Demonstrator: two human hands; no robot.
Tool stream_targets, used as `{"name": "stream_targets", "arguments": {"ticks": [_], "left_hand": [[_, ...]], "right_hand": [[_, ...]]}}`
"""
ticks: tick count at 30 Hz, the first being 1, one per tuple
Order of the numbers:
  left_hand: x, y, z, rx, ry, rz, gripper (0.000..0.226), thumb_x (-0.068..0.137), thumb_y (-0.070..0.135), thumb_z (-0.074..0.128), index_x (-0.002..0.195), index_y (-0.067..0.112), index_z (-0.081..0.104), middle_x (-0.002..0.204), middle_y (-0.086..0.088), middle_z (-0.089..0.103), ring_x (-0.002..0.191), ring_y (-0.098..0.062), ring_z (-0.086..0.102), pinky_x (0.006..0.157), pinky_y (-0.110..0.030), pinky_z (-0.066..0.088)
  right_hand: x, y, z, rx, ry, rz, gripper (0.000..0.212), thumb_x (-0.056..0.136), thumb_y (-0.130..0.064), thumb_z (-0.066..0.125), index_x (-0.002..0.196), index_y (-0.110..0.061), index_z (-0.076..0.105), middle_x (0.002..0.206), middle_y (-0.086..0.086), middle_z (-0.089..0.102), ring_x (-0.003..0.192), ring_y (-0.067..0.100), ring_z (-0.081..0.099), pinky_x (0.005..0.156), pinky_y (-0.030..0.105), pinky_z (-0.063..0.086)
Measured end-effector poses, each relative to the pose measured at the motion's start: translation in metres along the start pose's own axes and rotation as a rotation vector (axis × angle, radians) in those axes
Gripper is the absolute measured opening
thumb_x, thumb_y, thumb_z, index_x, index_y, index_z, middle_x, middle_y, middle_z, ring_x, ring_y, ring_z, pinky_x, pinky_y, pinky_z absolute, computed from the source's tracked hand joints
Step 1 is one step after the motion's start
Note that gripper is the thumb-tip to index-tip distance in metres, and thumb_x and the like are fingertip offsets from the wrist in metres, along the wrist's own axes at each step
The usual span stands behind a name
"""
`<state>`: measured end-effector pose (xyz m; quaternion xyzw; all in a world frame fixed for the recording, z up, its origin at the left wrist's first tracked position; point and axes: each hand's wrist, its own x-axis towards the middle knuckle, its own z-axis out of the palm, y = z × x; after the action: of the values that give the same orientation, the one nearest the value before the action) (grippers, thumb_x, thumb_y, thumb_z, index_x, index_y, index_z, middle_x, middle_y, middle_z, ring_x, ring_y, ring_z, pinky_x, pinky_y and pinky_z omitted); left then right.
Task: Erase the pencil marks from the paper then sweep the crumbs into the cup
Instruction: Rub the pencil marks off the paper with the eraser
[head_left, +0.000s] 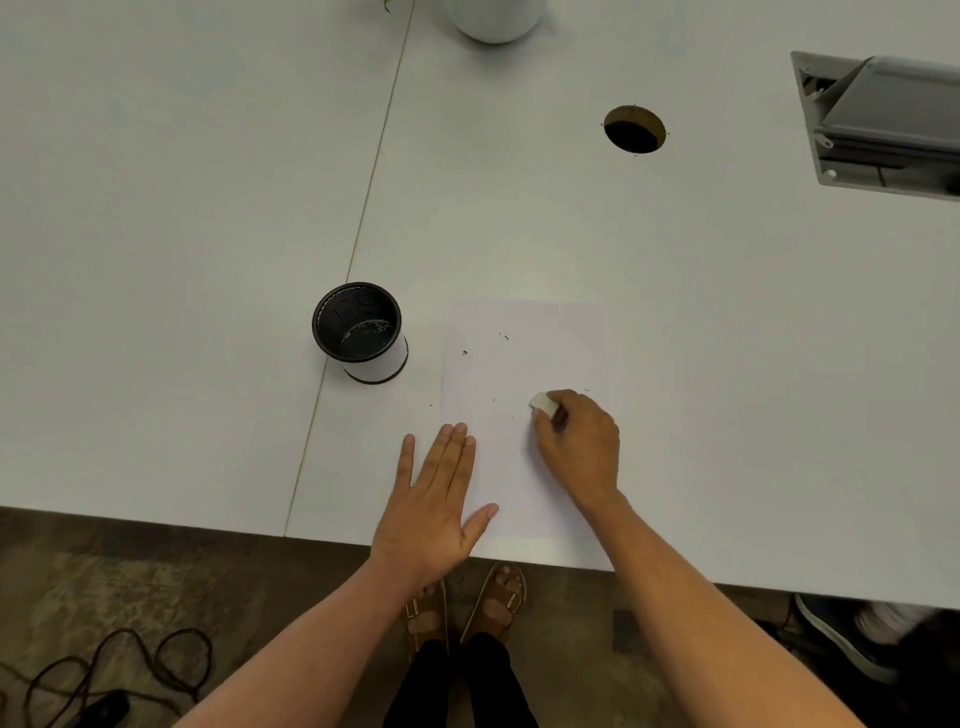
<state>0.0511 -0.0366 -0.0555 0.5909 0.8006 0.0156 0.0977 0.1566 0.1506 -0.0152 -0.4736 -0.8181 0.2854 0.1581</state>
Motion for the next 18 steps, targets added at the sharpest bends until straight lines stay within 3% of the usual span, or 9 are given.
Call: {"name": "stream_targets", "arguments": {"ticks": [5,14,16,18], "left_hand": [[0.001,0.0,0.002,-0.011,0.005,0.014,0.079,0.103,0.063,0.017,0.158,0.006,0.025,0.166,-0.015,0.021,0.153,-0.031,0.022,0.119,-0.061,0.013],[0.001,0.0,0.001,0.01,0.002,0.002,0.081,0.102,0.064,0.02,0.158,0.005,0.024,0.168,-0.014,0.018,0.156,-0.028,0.01,0.122,-0.058,0.007],[0.001,-0.001,0.002,0.01,0.006,0.005,0.081,0.102,0.064,0.021,0.158,0.005,0.025,0.167,-0.014,0.019,0.156,-0.028,0.01,0.122,-0.058,0.007],[0.001,0.0,0.002,0.005,0.004,0.008,0.081,0.102,0.065,0.021,0.158,0.005,0.026,0.167,-0.014,0.021,0.156,-0.029,0.015,0.122,-0.059,0.009]], "right_hand": [[-0.051,-0.02,0.016,0.05,-0.239,-0.181,0.026,0.091,-0.031,0.059,0.111,-0.016,0.066,0.099,-0.001,0.069,0.084,0.011,0.061,0.075,0.019,0.044],[0.025,-0.011,0.013,0.032,0.004,-0.068,0.013,0.088,-0.023,0.062,0.094,-0.013,0.068,0.081,0.001,0.068,0.068,0.014,0.059,0.063,0.026,0.048],[0.018,-0.017,0.017,0.051,-0.013,-0.09,0.014,0.09,-0.021,0.061,0.097,-0.011,0.068,0.084,0.002,0.068,0.07,0.013,0.058,0.065,0.028,0.048],[-0.005,-0.024,0.023,0.052,-0.14,-0.179,0.019,0.09,-0.024,0.06,0.104,-0.013,0.067,0.091,0.002,0.068,0.076,0.013,0.059,0.069,0.025,0.047]]}}
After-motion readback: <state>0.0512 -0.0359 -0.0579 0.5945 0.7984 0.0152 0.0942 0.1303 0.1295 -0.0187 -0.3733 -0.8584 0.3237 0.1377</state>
